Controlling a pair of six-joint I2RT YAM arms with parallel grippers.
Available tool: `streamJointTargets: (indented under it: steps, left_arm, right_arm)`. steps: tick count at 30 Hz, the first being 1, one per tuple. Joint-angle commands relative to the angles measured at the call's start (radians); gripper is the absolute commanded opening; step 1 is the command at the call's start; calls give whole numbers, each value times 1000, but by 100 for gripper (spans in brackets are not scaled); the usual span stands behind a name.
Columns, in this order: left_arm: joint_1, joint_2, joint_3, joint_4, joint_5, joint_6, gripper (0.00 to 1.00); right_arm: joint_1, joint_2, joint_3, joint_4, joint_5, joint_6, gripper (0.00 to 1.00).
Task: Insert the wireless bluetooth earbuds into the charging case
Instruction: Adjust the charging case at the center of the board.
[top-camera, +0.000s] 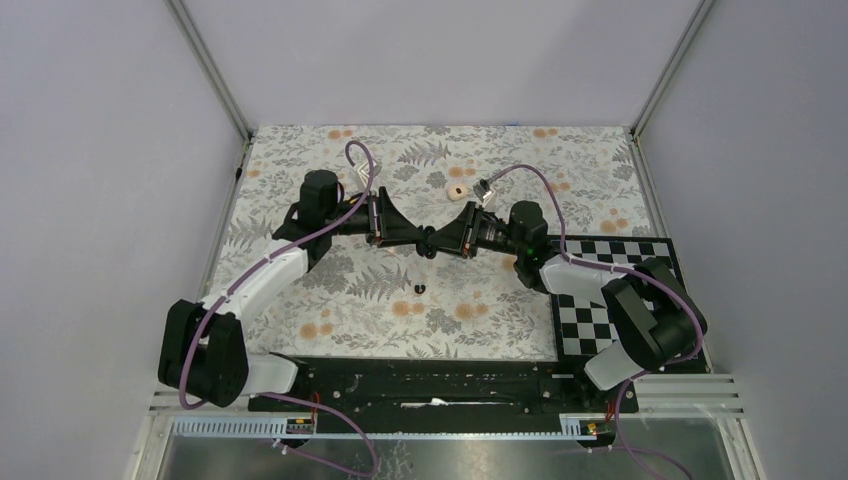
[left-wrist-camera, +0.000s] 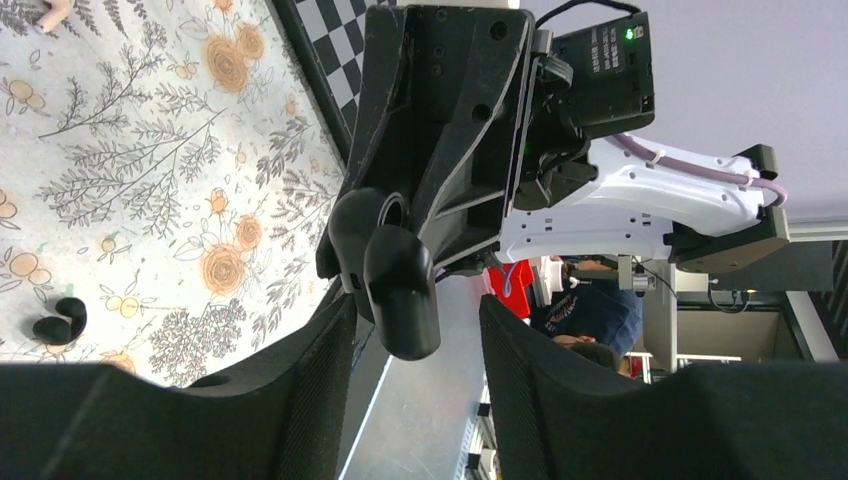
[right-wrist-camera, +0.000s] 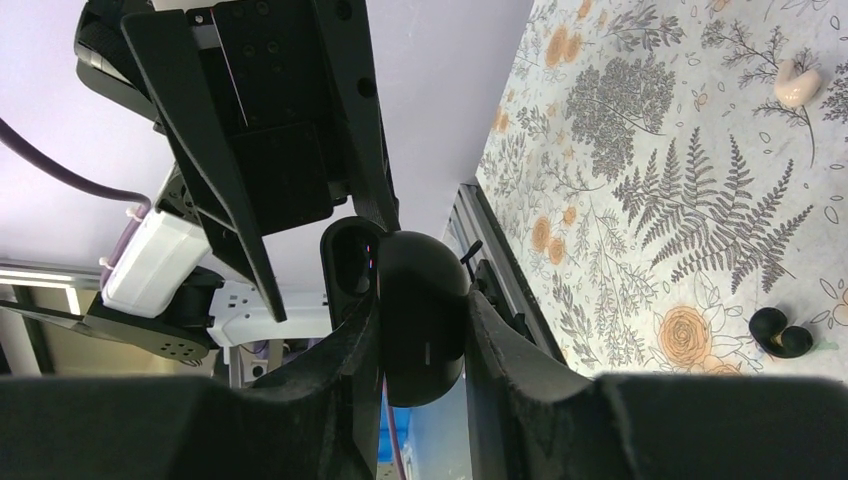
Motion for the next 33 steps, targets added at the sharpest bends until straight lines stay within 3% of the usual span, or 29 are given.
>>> streamJointTargets:
  steps: [1,6,26,33]
  left_arm:
    - [-2,-2,-24,153,-7,-69,50]
    - [-3,11,-32,177,1,-82,57]
    - [-3,25,-63,297,21,-165,39]
    - [-5,17,-72,293,24,-160,38]
  right_arm:
    - [-5,-21,30,85,-25,23,0]
    - [-5,-17,20,122,-29,47,0]
    - [-5,-21,-2,140,-37,67,0]
    - [-5,-27,-1,133,-40,61,0]
